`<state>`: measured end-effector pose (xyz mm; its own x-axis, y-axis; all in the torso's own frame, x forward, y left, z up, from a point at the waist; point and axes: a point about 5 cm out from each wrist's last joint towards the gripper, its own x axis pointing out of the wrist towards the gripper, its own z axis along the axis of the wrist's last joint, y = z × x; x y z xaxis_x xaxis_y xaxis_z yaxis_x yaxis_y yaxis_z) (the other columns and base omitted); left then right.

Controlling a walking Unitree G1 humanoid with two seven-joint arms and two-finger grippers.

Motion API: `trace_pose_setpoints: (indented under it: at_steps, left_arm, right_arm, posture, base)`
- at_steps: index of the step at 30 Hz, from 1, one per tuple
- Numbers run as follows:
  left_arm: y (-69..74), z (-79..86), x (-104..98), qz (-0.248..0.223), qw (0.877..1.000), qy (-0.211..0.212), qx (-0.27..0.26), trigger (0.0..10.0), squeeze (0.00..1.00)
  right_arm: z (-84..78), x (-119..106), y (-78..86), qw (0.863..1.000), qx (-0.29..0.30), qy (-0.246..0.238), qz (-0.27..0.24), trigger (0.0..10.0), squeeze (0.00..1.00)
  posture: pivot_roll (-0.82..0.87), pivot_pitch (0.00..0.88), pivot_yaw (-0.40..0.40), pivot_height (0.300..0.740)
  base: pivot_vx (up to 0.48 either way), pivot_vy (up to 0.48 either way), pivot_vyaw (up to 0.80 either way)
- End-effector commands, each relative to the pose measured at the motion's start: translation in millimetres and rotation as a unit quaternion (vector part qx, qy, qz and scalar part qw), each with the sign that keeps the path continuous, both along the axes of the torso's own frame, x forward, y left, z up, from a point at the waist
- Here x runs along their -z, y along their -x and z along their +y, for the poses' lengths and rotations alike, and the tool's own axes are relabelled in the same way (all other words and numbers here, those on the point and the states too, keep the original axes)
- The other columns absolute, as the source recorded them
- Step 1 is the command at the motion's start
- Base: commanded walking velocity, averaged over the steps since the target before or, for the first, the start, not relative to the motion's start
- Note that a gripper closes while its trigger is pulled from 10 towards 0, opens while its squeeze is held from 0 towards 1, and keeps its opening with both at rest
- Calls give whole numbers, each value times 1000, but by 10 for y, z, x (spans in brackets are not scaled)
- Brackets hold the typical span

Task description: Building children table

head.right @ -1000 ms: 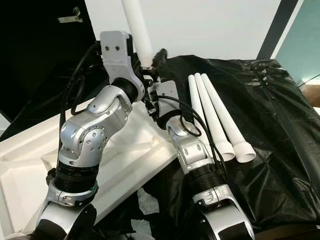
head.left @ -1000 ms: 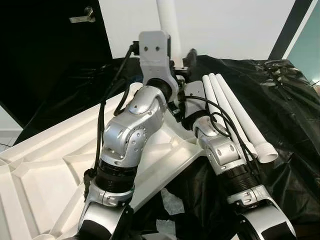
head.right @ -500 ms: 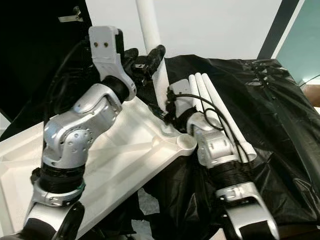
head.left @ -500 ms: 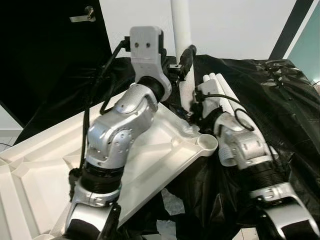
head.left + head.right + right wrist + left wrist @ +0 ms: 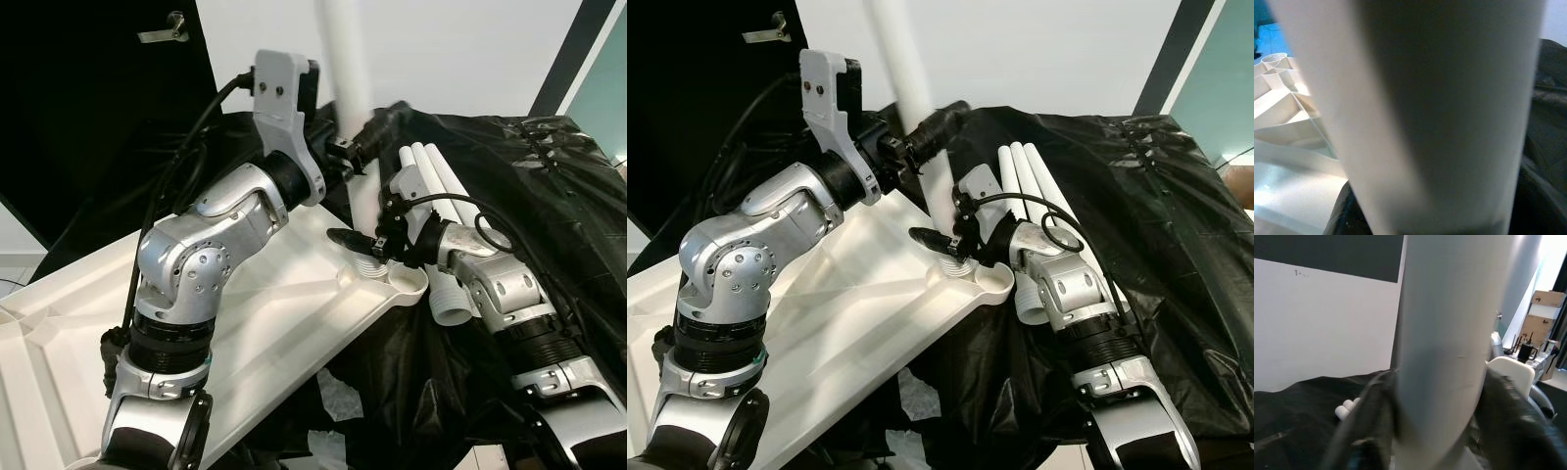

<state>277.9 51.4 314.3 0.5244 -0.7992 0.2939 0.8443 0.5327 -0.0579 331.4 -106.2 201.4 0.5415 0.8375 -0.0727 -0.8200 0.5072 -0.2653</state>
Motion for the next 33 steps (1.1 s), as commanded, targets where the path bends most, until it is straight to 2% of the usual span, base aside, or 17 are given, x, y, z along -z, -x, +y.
trace_pose_setpoints:
  at_steps: [1, 4, 5, 6, 7, 8, 9, 14, 15, 21, 24, 25, 33]
  left_arm:
    - [57, -73, -12, -9, 999, -5, 44, 0, 0]
    - [64, -69, -14, -10, 999, -5, 45, 0, 0]
    - [67, -80, -17, -10, 999, -7, 42, 0, 0]
    - [67, -80, -17, -10, 999, -7, 42, 0, 0]
    - [73, -99, -20, -9, 999, -8, 38, 784, 0]
    - [73, -99, -20, -9, 999, -8, 38, 784, 0]
    - [70, -131, -23, -8, 1000, -7, 27, 10000, 0]
    - [70, -206, -36, -11, 1000, -4, 6, 10000, 0]
    - [61, -215, -35, -13, 1000, -4, 1, 10000, 0]
    - [-11, -241, -63, -15, 998, -5, -58, 10000, 0]
    - [-25, -245, -69, -13, 997, -5, -69, 10000, 0]
    - [-53, -240, -80, -10, 996, -3, -91, 10000, 0]
    - [-76, -250, -95, -9, 994, 3, -106, 10000, 0]
  right_arm:
    - [51, -26, 26, 1000, -16, 2, -9, 10000, 0]
    - [39, -32, 25, 1000, -17, 2, -10, 10000, 0]
    - [27, -44, 13, 1000, -12, -1, -10, 10000, 145]
    - [27, -44, 13, 1000, -12, -1, -10, 10000, 145]
    - [20, -58, 2, 1000, -6, -6, -11, 10000, 1000]
    - [20, -58, 2, 1000, -6, -6, -11, 10000, 1000]
    - [24, -72, -3, 1000, 0, -11, -13, 10000, 1000]
    - [69, -105, -12, 999, 28, -24, -16, 10000, 1000]
    - [85, -112, -21, 999, 41, -28, -14, 10000, 0]
    - [203, -104, -26, 994, 97, -43, -8, 10000, 0]
    - [228, -90, -22, 993, 106, -43, -6, 10000, 0]
    - [263, -74, -13, 992, 119, -40, -9, 10000, 0]
    - [347, -76, 10, 990, 131, -51, -9, 10000, 0]
  posture:
    - [81, 5, 31, 740]
    - [80, 4, 31, 740]
    - [77, 1, 30, 740]
    - [77, 1, 30, 740]
    - [76, 0, 29, 740]
    - [76, 0, 29, 740]
    - [76, 0, 29, 740]
    - [81, 0, 24, 740]
    - [81, 0, 24, 740]
    - [86, 0, 19, 740]
    - [86, 0, 20, 740]
    - [87, 0, 19, 740]
    - [87, 3, 19, 740]
  base:
    - [0, 0, 0]
    - [0, 0, 0]
    - [0, 0, 0]
    - [0, 0, 0]
    - [0, 0, 0]
    - [0, 0, 0]
    - [0, 0, 0]
    - [0, 0, 0]
    - [0, 0, 0]
    - [0, 0, 0]
    - [0, 0, 0]
    - [0, 0, 0]
    - [0, 0, 0]
